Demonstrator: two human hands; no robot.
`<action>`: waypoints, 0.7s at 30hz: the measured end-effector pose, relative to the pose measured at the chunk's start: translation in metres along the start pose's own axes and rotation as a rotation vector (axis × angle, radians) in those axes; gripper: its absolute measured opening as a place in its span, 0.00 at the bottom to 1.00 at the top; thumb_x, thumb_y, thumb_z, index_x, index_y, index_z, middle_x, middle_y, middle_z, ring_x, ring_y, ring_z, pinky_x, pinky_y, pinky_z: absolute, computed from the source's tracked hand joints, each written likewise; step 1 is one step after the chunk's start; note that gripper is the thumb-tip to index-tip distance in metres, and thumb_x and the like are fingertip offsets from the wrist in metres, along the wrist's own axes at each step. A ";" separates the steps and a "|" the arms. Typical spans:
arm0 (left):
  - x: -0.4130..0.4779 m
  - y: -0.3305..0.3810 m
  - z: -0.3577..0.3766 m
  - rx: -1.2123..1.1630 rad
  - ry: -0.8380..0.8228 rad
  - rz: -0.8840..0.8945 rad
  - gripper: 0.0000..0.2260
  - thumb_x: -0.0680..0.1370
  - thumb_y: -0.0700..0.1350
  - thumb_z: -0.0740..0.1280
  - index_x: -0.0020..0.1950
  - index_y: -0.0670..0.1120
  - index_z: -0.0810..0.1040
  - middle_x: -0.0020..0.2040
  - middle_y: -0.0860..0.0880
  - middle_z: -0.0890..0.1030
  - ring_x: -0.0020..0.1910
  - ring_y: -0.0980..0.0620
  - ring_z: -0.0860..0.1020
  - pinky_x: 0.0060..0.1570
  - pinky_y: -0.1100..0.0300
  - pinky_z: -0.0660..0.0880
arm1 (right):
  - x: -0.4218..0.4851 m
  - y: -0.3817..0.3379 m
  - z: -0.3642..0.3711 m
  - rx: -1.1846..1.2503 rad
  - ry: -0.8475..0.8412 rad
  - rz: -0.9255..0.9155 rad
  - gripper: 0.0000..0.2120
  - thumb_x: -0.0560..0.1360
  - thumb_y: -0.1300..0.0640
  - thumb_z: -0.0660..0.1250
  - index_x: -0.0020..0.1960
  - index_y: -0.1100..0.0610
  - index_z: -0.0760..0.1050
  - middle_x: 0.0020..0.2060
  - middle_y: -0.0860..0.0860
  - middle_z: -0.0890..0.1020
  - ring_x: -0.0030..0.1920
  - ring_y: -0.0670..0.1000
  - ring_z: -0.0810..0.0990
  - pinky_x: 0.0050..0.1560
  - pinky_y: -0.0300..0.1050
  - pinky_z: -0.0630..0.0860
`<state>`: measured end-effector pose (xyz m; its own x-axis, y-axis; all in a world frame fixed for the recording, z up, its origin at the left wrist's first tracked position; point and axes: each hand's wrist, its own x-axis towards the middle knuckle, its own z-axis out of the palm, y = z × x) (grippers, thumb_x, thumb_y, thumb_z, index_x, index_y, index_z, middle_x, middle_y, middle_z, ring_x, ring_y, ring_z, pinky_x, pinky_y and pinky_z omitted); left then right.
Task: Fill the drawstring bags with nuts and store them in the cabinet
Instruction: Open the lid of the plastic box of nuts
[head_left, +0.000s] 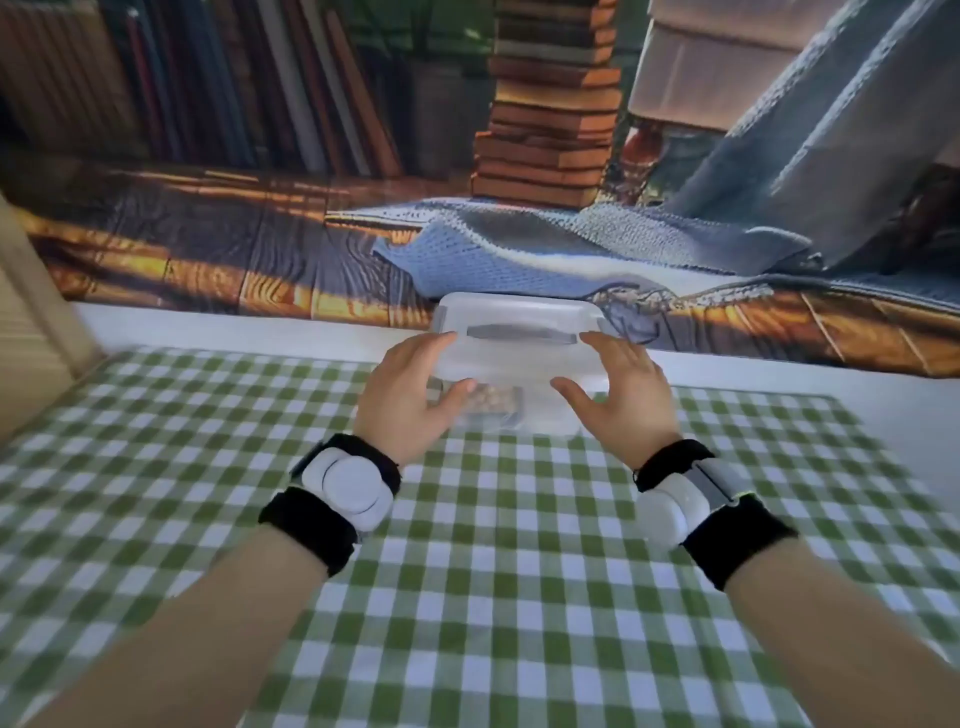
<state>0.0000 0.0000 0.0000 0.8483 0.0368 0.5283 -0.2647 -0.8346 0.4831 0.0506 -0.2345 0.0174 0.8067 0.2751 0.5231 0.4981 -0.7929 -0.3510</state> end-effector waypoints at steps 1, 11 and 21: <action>-0.003 0.001 0.000 -0.019 0.008 0.005 0.28 0.75 0.61 0.58 0.70 0.45 0.69 0.66 0.47 0.74 0.65 0.48 0.70 0.63 0.57 0.67 | -0.006 0.000 -0.001 0.010 -0.001 0.020 0.29 0.72 0.39 0.64 0.66 0.56 0.70 0.63 0.51 0.76 0.65 0.55 0.71 0.64 0.52 0.67; 0.009 0.000 0.002 -0.053 -0.010 -0.134 0.20 0.77 0.50 0.66 0.68 0.47 0.71 0.67 0.48 0.72 0.66 0.46 0.69 0.63 0.50 0.69 | -0.015 0.014 -0.012 0.079 -0.102 0.280 0.26 0.75 0.45 0.64 0.70 0.54 0.65 0.68 0.51 0.71 0.69 0.52 0.65 0.64 0.50 0.68; 0.039 -0.022 0.019 -0.284 -0.039 -0.549 0.27 0.78 0.53 0.64 0.73 0.45 0.62 0.70 0.43 0.68 0.67 0.42 0.69 0.64 0.50 0.67 | 0.017 0.026 0.022 0.483 -0.037 0.594 0.24 0.76 0.47 0.63 0.68 0.55 0.66 0.64 0.53 0.73 0.58 0.53 0.74 0.54 0.44 0.68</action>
<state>0.0479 0.0092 -0.0030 0.9099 0.3950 0.1269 0.1080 -0.5207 0.8469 0.0841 -0.2390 0.0000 0.9883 -0.0980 0.1172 0.0546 -0.4901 -0.8700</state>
